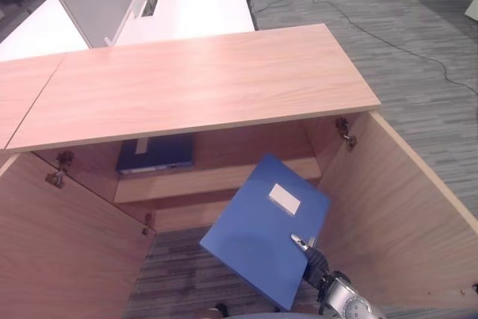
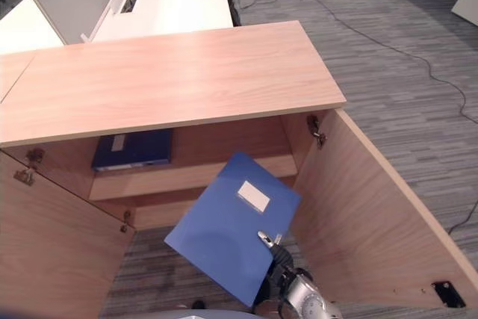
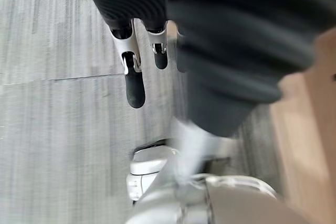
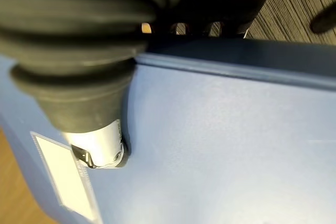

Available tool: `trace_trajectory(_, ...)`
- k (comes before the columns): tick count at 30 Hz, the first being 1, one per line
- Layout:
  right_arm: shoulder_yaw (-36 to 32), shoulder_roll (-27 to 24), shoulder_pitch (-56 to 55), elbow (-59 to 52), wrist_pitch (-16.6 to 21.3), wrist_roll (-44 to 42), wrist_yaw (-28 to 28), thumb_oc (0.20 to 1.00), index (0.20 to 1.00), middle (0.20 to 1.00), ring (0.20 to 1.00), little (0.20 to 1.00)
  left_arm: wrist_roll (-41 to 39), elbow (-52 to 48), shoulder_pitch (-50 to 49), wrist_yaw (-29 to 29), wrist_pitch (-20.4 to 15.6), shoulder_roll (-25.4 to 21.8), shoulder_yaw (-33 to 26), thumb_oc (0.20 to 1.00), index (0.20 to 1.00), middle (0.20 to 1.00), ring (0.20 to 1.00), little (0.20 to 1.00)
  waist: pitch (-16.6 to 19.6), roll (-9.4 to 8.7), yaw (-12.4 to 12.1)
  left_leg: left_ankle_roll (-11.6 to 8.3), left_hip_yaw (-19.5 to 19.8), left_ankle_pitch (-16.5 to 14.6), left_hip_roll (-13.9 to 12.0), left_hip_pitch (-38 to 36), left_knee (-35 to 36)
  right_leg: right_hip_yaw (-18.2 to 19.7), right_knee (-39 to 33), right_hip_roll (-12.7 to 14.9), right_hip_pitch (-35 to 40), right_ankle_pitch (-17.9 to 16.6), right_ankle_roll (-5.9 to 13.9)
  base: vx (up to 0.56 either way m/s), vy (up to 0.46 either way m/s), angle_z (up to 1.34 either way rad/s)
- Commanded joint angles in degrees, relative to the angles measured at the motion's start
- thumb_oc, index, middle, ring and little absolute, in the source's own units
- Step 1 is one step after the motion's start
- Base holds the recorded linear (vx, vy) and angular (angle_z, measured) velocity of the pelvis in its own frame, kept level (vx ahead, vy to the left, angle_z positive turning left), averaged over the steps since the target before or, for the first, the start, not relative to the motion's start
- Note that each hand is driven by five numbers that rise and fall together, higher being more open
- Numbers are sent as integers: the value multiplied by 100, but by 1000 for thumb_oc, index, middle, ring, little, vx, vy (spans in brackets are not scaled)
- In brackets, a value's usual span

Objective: Put the empty folder in the office cabinet

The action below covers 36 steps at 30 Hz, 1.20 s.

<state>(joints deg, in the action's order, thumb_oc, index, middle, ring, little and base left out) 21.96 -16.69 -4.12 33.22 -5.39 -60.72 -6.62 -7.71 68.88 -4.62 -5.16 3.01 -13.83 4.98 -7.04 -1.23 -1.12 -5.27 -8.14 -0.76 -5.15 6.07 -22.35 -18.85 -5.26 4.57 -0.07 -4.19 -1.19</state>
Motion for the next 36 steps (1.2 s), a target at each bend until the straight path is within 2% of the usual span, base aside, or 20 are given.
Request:
trace_trajectory(1, 18, 9, 166, -479, 120, 139, -143, 200, 200, 200, 200, 200, 4, -278, 160, -149, -72, 7, 201, 1000, 1000, 1000, 1000, 1000, -205, -23, -9, 156, -311, 77, -303, -59, -191, 78, 442, 22, -3, 454, 366, 108, 4, -2)
trace_trajectory(4, -46, -90, 124, -579, 135, 391, -117, 200, 200, 200, 200, 200, -17, -171, 49, -167, -26, 40, 60, 1000, 1000, 1000, 1000, 1000, -159, -110, -122, 107, -484, 156, -291, 166, 835, 94, 310, 160, 167, 414, 468, 121, 53, 10)
trace_trajectory(5, -75, -143, 121, -637, 181, 489, -113, 200, 200, 200, 200, 200, -73, -79, 53, -162, -30, 62, 18, 1000, 1000, 1000, 1000, 1000, -157, -104, -149, 50, -482, 358, -256, 239, 1167, 95, 281, 151, 214, 410, 485, 170, 198, -2)
trace_trajectory(6, -88, -168, 1, -791, 124, 741, -191, 200, 200, 200, 200, 200, -161, 345, -67, -115, 24, 138, -237, 1000, 1000, 1000, 1000, 1000, 24, 85, -149, 35, -350, 570, -133, -200, 2162, 155, 243, 63, 232, 363, 524, 132, 170, -12)
trace_trajectory(7, -88, -168, 1, -791, 124, 741, -191, 200, 200, 200, 200, 200, -161, 345, -67, -115, 24, 138, -237, 1000, 1000, 1000, 1000, 1000, 24, 85, -149, 35, -350, 570, -133, -200, 2162, 155, 243, 63, 232, 363, 524, 207, 262, -32)
trace_trajectory(9, -41, -240, -124, -899, 109, 996, -255, 200, 200, 200, 200, 200, 200, 537, -139, -132, 76, 155, -226, 1000, 1000, 1000, 1000, 1000, 197, 222, -90, 45, -358, 501, -22, -620, 2469, 207, 151, 97, 380, 343, 560, 184, 183, -32)
trace_trajectory(13, -42, -204, -163, -953, 127, 1104, -216, 200, 200, 200, 200, 200, 370, 582, -209, -151, 97, 190, -234, 1000, 1000, 1000, 1000, 1000, 280, 286, -73, 116, -417, 438, 56, -923, 2711, 270, 72, 150, 499, 286, 615, 107, 113, -7)
trace_trajectory(19, 49, -229, -12, -1106, 205, 1215, -208, 200, 200, 200, 200, 200, 558, 365, -251, -151, 39, 199, -36, 1000, 1000, 1000, 1000, 1000, 288, 271, -97, 213, -417, 251, 139, -1000, 2735, 357, 26, 204, 458, 220, 717, 46, 67, -6)
trace_trajectory(24, 266, -631, 366, -1676, 320, 1404, -320, 200, 200, 200, 200, 200, 682, 206, -177, -165, -7, 117, 109, 1000, 1000, 1000, 1000, 1000, 89, 212, -154, 298, -391, 197, 190, -868, 2735, 337, 100, 307, 304, 190, 799, -29, 26, -3)
trace_trajectory(25, 260, -744, 443, -1831, 375, 1442, -315, 200, 200, 200, 200, 200, 665, 204, -106, -201, -18, 105, 137, 1000, 1000, 1000, 1000, 1000, -14, 201, -158, 321, -383, 193, 199, -746, 2669, 326, 248, 375, 153, 207, 794, -241, 15, -4)
trace_trajectory(27, 278, -1045, 796, -2127, 551, 1454, -284, 200, 200, 200, 200, 200, 593, 112, 131, -322, -76, 45, 247, 1000, 1000, 1000, 1000, 1000, -423, 155, -155, 401, -329, 21, 154, 0, 1865, 353, 842, 602, -490, 247, 731, -349, 4, 0)
trace_trajectory(29, 314, -1168, 1199, -2212, 719, 1369, -178, 200, 200, 200, 200, 200, 433, 20, 345, -429, -148, 15, 348, 1000, 1000, 1000, 1000, 1000, -715, 175, -147, 443, -265, -274, 90, 709, 1119, 489, 1504, 742, -1154, 449, 668, -301, 28, 4)
trace_trajectory(31, 290, -1229, 1311, -2294, 789, 1360, -118, 200, 200, 200, 200, 200, 364, 8, 399, -453, -173, 9, 354, 1000, 1000, 1000, 1000, 1000, -743, 188, -147, 497, -247, -378, 68, 1051, 809, 537, 1782, 809, -1466, 526, 622, -153, 35, 3)
trace_trajectory(36, 133, -1485, 1510, -2908, 1105, 1275, 87, 200, 200, 200, 200, 200, 121, -11, 658, -653, -218, -41, 317, 1000, 1000, 1000, 1000, 1000, -837, 158, -189, 665, -179, -743, 20, 2518, -492, 631, 3114, 1041, -2775, 1146, 343, -108, 23, 5)
